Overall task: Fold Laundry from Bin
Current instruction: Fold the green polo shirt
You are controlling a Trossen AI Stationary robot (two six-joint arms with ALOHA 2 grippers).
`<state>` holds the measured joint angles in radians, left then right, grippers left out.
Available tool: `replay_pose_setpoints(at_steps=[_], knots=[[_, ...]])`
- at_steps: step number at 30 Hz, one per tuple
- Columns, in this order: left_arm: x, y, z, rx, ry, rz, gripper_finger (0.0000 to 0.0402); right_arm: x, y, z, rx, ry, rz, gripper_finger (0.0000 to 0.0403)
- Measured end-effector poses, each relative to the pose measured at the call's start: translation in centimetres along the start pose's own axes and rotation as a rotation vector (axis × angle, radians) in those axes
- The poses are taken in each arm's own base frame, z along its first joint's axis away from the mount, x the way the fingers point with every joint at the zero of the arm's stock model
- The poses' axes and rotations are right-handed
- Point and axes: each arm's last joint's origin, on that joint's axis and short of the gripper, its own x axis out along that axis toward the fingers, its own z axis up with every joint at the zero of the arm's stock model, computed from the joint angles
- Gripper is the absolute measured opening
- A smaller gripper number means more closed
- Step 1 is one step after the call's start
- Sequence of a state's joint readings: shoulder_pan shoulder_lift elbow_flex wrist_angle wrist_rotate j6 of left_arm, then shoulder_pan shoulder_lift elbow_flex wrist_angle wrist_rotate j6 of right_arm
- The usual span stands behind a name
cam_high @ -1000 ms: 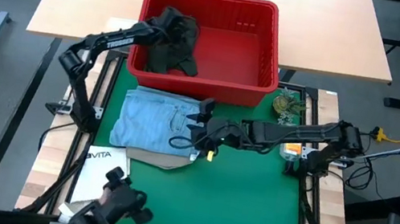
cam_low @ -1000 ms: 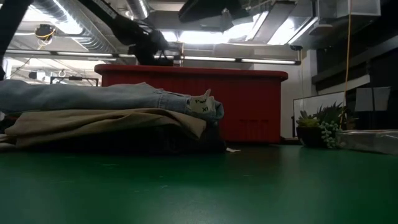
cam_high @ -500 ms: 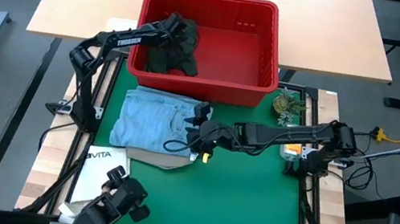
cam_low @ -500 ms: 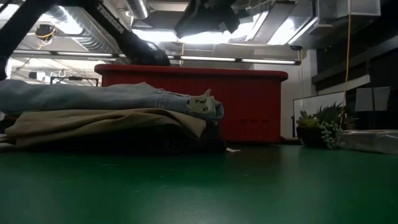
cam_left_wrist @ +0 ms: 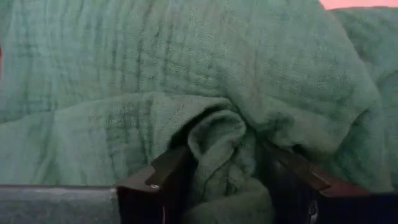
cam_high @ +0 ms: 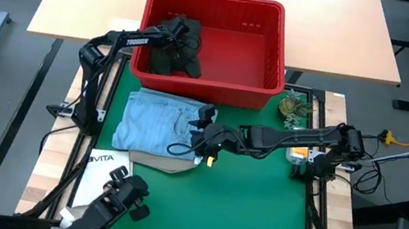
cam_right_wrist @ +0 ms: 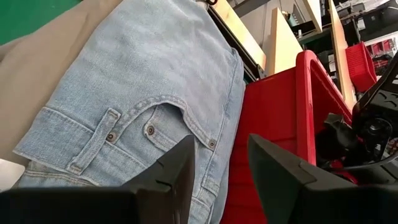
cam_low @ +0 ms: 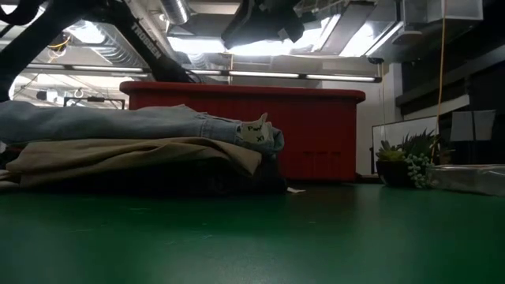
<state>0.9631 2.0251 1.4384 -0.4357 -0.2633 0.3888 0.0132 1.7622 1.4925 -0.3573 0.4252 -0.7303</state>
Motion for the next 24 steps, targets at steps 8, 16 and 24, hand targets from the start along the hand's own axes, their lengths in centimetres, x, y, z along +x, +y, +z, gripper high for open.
replay_pose_setpoints(at_steps=[8, 16, 24], knots=[[0.11, 0.31, -0.14, 0.005, -0.008, -0.025, 0.0167, 0.0, 0.0, 0.0, 0.0, 0.0, 0.0, 0.0147], [0.15, 0.36, -0.17, 0.002, -0.021, -0.06, 0.009, 0.0, 0.0, 0.0, 0.0, 0.0, 0.0, 0.0147], [-0.07, 0.24, -0.05, -0.012, -0.022, -0.052, 0.001, 0.0, 0.0, 0.0, 0.0, 0.0, 0.0, 0.0147]])
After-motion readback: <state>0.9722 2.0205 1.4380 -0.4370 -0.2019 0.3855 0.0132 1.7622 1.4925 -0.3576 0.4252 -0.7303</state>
